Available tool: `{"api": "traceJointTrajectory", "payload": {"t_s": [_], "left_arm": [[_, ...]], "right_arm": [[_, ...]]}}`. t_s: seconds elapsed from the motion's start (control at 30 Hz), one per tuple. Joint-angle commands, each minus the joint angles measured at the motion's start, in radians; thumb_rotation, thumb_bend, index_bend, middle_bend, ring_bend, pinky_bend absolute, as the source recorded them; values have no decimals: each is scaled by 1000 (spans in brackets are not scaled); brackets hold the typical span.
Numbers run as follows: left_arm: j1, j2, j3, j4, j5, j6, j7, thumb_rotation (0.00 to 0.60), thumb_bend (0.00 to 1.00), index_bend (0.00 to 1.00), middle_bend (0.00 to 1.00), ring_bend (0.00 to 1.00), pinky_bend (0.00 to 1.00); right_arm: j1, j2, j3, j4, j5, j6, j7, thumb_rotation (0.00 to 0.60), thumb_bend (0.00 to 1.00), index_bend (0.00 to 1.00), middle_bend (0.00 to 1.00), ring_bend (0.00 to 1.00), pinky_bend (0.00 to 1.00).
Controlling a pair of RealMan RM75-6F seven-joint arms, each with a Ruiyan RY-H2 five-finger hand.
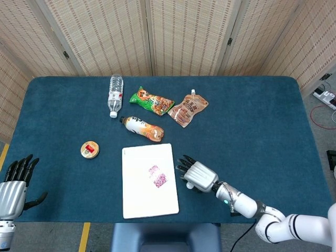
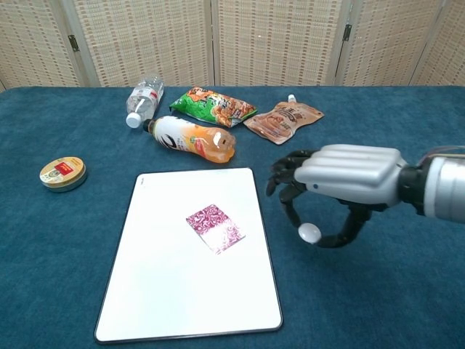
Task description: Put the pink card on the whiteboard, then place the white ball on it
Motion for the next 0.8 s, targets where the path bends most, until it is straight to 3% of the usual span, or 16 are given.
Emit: {"api": "traceJointTrajectory", "payload": {"t_s": [0.03,0.37,0.8], "left_arm": [[-2,2,-1,-3,2,-1,-1,600,246,72,16,47,0],[1,11,-4,6,-10,-2,-11,600,246,71,16,47,0],[5,6,-4,26,-21,-5,-25,600,246,72,16,47,0]], "right_arm": [[66,-60,66,2,83,-75,-62,600,285,501,201,16,0],[207,-212,146,120,297,-185,-212,600,285,501,194,9,0],[294,-263,127,165,464,-178,-320,600,285,449,177,10,0]]}}
